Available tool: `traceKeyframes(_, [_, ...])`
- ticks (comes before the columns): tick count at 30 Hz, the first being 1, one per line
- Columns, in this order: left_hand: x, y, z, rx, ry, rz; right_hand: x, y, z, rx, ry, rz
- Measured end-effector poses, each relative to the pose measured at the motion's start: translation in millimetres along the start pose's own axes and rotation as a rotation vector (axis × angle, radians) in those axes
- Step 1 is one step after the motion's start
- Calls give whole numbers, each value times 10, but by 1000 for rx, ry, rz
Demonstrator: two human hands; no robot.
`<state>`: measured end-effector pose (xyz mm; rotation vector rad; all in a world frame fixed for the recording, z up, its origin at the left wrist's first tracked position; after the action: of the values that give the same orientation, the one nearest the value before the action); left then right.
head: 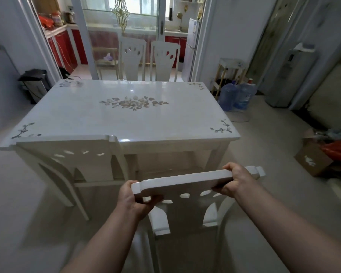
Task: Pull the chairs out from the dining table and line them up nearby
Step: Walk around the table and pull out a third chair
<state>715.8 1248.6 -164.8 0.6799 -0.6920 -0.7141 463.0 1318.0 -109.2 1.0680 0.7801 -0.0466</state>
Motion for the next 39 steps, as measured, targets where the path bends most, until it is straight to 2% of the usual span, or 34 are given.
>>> traceKeyframes(16, [-176, 426, -581, -90, -192, -165, 958, 600, -560, 156, -159, -23])
traceKeyframes(30, [-429, 587, -919, -65, -296, -229, 1608, 765, -1043, 216, -279, -22])
traceKeyframes(39, [-651, 843, -1256, 2, -232, -232, 1998, 965, -1195, 221, -336, -2])
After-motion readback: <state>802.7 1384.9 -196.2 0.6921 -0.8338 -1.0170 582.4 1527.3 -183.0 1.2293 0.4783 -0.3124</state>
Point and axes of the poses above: each hand's wrist, its own y-axis away from the middle knuckle, its own z-axis out of the palm, x = y × z, the point moved 8 cm from there along -y, towards the middle knuckle, and after that the axes turned 6 degrees about -x, right-handed, at the moved point
